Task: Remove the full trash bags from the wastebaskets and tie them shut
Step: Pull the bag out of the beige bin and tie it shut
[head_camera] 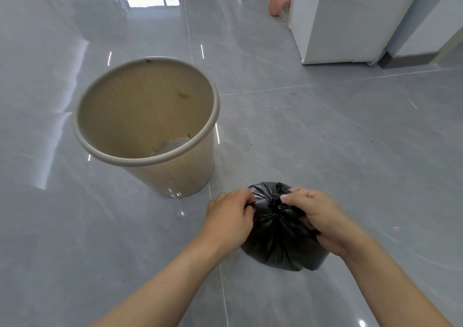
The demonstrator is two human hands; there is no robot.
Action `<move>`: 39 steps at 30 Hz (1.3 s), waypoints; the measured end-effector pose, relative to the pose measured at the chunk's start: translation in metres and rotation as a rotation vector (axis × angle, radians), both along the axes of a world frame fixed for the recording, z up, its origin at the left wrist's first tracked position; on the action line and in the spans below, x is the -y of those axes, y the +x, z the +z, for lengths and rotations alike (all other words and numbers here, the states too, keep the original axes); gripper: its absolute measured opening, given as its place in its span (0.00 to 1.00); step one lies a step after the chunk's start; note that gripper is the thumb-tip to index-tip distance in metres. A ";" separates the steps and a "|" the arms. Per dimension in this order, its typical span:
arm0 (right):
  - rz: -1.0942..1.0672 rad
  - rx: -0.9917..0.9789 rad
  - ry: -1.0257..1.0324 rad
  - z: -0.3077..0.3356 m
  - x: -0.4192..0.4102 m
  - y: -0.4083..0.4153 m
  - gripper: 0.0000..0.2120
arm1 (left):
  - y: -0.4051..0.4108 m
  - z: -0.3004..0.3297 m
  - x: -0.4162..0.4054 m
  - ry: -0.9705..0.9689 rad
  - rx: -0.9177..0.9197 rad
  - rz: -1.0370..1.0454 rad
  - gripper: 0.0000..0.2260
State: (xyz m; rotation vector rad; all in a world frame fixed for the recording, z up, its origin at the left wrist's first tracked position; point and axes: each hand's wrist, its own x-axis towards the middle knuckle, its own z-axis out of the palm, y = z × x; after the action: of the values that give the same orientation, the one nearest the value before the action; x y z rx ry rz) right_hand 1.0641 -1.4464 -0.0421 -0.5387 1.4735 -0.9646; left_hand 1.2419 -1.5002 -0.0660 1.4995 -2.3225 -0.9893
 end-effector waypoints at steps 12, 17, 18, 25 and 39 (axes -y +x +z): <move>0.087 -0.080 0.152 0.007 0.003 -0.007 0.02 | -0.004 0.001 0.010 0.004 0.026 -0.015 0.04; 0.134 -0.093 0.152 0.013 0.002 -0.012 0.11 | -0.006 0.002 0.015 0.018 0.012 0.021 0.05; 0.126 -0.066 0.159 0.012 0.001 -0.012 0.13 | -0.006 0.003 0.015 0.026 0.013 0.022 0.05; -0.090 0.026 0.121 0.004 0.003 -0.011 0.04 | 0.008 0.018 0.011 0.170 -0.110 0.069 0.15; 0.049 -0.329 0.097 0.006 0.008 -0.002 0.07 | -0.014 0.011 -0.010 0.093 0.082 -0.030 0.14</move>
State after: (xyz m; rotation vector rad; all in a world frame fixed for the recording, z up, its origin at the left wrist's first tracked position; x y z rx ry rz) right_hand 1.0617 -1.4544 -0.0357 -0.6828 1.7817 -0.7859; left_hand 1.2277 -1.4905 -0.0554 1.5726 -2.3921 -1.0765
